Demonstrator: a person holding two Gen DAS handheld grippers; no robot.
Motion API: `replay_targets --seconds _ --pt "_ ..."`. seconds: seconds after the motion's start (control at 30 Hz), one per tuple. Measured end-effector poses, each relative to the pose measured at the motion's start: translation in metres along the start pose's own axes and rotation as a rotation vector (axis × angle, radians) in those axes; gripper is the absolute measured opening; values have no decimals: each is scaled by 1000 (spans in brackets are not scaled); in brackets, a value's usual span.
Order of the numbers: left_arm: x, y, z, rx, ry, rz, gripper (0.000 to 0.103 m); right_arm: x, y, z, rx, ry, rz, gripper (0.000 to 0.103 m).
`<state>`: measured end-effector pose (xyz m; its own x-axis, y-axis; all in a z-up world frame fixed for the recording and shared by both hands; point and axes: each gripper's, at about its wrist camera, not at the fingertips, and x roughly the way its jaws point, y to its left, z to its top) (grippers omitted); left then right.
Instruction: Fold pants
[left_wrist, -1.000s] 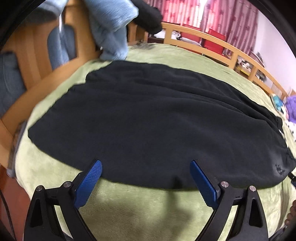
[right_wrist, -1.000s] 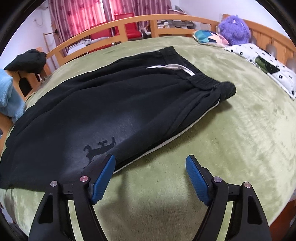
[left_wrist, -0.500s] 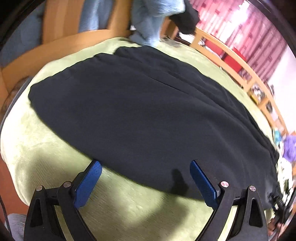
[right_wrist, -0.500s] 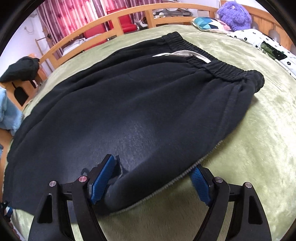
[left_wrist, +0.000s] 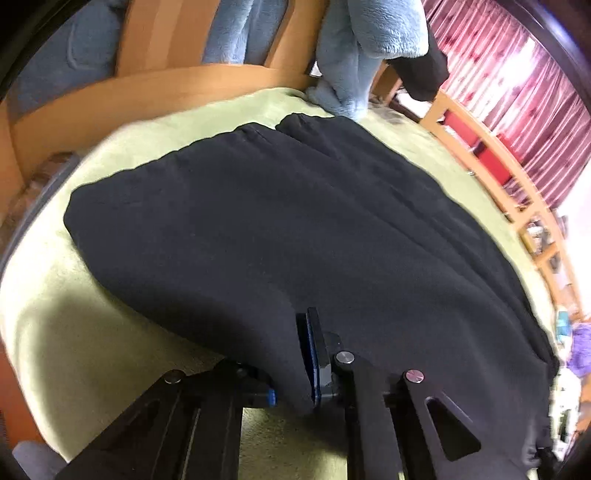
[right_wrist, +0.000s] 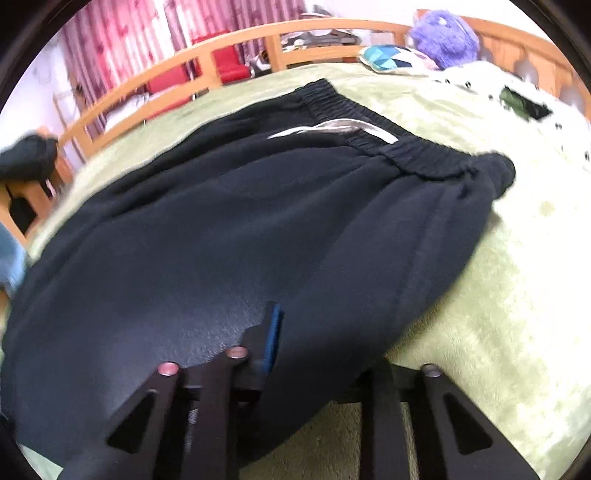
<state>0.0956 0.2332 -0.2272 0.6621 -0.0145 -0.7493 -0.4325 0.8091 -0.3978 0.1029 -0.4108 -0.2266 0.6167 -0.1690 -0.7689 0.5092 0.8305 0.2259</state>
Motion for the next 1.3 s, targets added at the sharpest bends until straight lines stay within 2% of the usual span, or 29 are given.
replay_targets --seconds 0.07,0.23,0.37,0.6,0.7,0.73,0.77,0.83,0.87,0.97,1.0,1.1,1.17,1.23,1.3 --pt "-12 2 -1 4 -15 -29 11 -7 -10 -2 46 2 15 12" --pt "-38 -8 -4 88 -51 -27 10 -37 -22 -12 39 -33 -15 10" --pt "-51 5 -4 60 -44 -46 10 -63 -31 -22 29 -29 -5 9" --pt "-66 19 -10 63 -30 -15 10 -92 -32 -49 -46 -23 -12 10" --pt "-60 19 -13 70 4 9 10 -85 -37 -57 -48 19 12 16" --pt "-58 18 -13 77 9 16 10 -83 -40 -58 -46 32 16 22" --pt "-57 17 -13 86 12 23 10 -82 -45 -58 -31 38 20 35" --pt "-53 17 -13 83 20 34 11 -86 -58 -57 -6 15 -7 51" --pt "-50 18 -12 73 28 31 11 -92 -64 -59 4 2 -12 56" --pt "-38 20 -13 46 61 31 12 -92 -81 -54 35 3 34 63" --pt "-33 21 -12 38 72 36 14 -89 -85 -52 46 13 49 63" --pt "-26 20 -14 17 81 22 29 -79 -88 -45 66 11 67 66" --pt "-23 15 -14 20 81 4 47 -71 -90 -39 94 6 91 72" --pt "-21 10 -12 26 74 2 57 -58 -91 -31 123 8 112 72" --pt "-21 6 -12 29 60 37 58 -48 -93 -24 151 14 124 72"
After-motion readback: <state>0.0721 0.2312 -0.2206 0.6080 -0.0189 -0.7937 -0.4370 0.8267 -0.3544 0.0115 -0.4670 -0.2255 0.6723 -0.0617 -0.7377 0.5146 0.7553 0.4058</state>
